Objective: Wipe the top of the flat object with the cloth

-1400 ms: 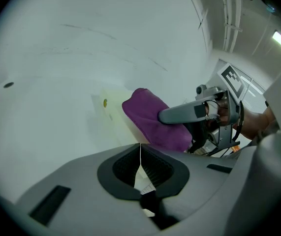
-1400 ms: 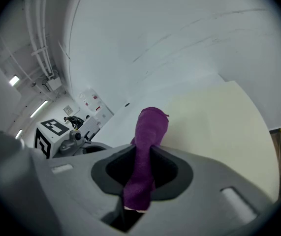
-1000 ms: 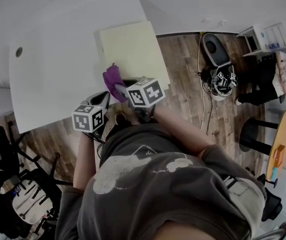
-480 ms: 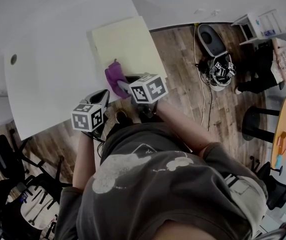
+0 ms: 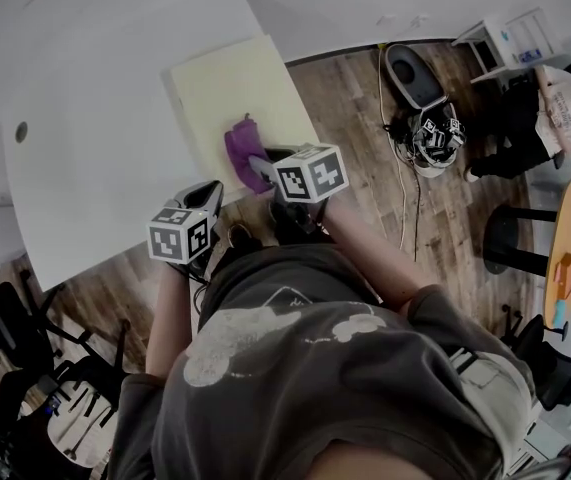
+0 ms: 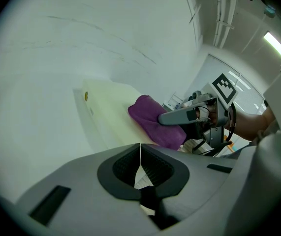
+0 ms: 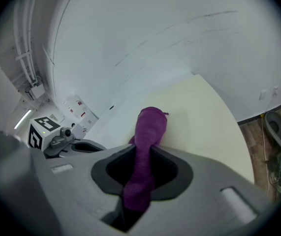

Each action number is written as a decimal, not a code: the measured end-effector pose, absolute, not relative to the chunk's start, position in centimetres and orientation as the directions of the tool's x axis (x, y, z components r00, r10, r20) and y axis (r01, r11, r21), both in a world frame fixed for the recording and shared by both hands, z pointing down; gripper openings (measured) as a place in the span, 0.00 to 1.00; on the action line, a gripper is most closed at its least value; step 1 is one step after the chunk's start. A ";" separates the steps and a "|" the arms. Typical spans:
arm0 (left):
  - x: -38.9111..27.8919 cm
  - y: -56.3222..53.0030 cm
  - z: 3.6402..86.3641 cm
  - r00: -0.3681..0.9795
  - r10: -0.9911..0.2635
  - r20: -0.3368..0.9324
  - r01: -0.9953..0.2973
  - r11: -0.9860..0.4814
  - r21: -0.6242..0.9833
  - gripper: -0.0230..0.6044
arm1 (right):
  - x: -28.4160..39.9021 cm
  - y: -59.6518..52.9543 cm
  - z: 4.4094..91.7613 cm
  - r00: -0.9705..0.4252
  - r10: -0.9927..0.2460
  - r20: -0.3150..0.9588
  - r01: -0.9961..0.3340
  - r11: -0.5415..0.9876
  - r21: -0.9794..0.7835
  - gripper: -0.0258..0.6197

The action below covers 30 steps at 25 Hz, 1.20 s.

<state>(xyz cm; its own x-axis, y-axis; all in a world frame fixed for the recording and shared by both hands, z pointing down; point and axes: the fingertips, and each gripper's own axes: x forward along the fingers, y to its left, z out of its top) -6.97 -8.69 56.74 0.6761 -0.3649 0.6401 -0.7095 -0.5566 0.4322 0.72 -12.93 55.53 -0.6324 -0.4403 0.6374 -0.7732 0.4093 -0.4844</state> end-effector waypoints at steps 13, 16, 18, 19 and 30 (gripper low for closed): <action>-6.1 -9.1 57.0 0.664 -0.359 0.656 -0.717 -0.553 0.424 0.04 | 5.6 -13.8 55.7 -0.604 -0.481 0.635 -0.797 0.359 -0.486 0.16; -6.1 -9.2 57.0 0.661 -0.358 0.660 -0.720 -0.552 0.421 0.04 | 6.8 -14.1 55.8 -0.590 -0.496 0.638 -0.807 0.340 -0.483 0.16; -6.5 -9.0 57.1 0.661 -0.359 0.659 -0.720 -0.550 0.423 0.04 | 7.4 -14.1 55.8 -0.577 -0.506 0.641 -0.816 0.324 -0.478 0.16; -6.6 -9.0 57.1 0.661 -0.360 0.658 -0.721 -0.549 0.423 0.04 | 7.7 -14.1 55.8 -0.572 -0.511 0.641 -0.819 0.318 -0.477 0.16; -6.3 -9.0 57.1 0.663 -0.367 0.652 -0.721 -0.545 0.427 0.04 | 12.8 -14.5 55.8 -0.510 -0.561 0.652 -0.855 0.250 -0.454 0.16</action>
<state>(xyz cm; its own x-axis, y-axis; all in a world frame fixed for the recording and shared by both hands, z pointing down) -6.29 -9.02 57.07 0.6633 -0.3669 0.6522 -0.7213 -0.5454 0.4268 12.82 -14.50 55.82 -0.5101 -0.5610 0.6520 -0.8552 0.2498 -0.4541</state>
